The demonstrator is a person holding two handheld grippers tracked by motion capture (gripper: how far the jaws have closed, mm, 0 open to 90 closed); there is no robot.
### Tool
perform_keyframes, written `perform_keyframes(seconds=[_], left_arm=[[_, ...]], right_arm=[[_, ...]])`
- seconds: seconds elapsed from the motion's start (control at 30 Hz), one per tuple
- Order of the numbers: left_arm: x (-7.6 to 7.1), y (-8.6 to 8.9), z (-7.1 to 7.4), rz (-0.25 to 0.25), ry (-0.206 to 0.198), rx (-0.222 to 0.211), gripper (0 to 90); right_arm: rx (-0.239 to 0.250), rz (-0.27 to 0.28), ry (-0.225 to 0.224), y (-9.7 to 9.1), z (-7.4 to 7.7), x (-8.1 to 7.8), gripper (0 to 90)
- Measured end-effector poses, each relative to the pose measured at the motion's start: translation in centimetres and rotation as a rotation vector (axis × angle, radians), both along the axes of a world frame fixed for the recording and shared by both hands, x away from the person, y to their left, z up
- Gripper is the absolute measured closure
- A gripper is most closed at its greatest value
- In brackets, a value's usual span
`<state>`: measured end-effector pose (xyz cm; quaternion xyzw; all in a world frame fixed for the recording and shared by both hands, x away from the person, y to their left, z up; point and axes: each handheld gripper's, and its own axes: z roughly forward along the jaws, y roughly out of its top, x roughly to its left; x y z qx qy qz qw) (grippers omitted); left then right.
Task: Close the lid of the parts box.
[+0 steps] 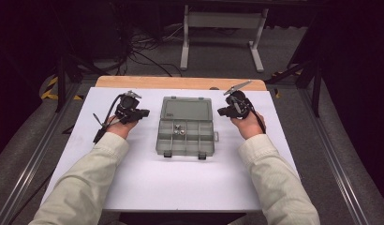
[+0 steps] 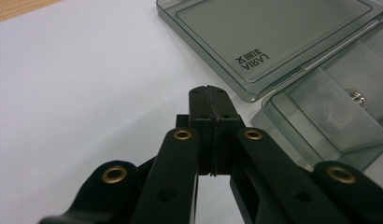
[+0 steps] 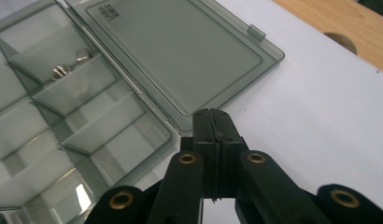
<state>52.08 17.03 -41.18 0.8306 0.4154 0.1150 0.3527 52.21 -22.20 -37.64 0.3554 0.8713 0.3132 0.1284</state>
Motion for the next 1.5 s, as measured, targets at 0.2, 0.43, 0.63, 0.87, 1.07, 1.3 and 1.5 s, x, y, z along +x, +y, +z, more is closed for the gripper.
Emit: perform_keyframes(seconds=[0.2, 0.43, 0.63, 0.87, 1.07, 1.3, 1.5], left_arm=[[0.4, -0.7, -0.5, -0.001, 0.016, -0.007, 89.7], [1.2, -1.0, -1.1, 0.001, 0.035, -0.018, 89.6], [1.5, -1.6, -1.6, -0.003, 0.056, -0.014, 89.6], [1.8, -1.7, -2.1, -0.009, 0.07, -0.019, 89.6], [2.1, -1.8, -2.6, -0.013, 0.088, -0.019, 89.6], [2.4, -2.1, -3.2, -0.018, 0.104, -0.015, 89.6], [2.4, -2.4, -3.7, -0.027, 0.118, -0.016, 89.6]], right_arm=[[-0.001, -0.011, 0.015, -0.2, -0.9, 0.7, 90.0], [-0.016, -0.019, 0.025, -0.3, -1.5, 1.2, 90.0], [-0.026, -0.015, 0.042, 0.2, -2.4, 1.6, 90.0], [-0.036, -0.004, 0.052, 0.8, -3.1, 1.8, 90.0], [-0.039, -0.002, 0.068, 1.1, -3.6, 2.1, 90.0], [-0.048, 0.001, 0.085, 1.4, -4.1, 2.3, 90.0], [-0.059, -0.007, 0.096, 1.4, -4.5, 2.4, 90.0]])
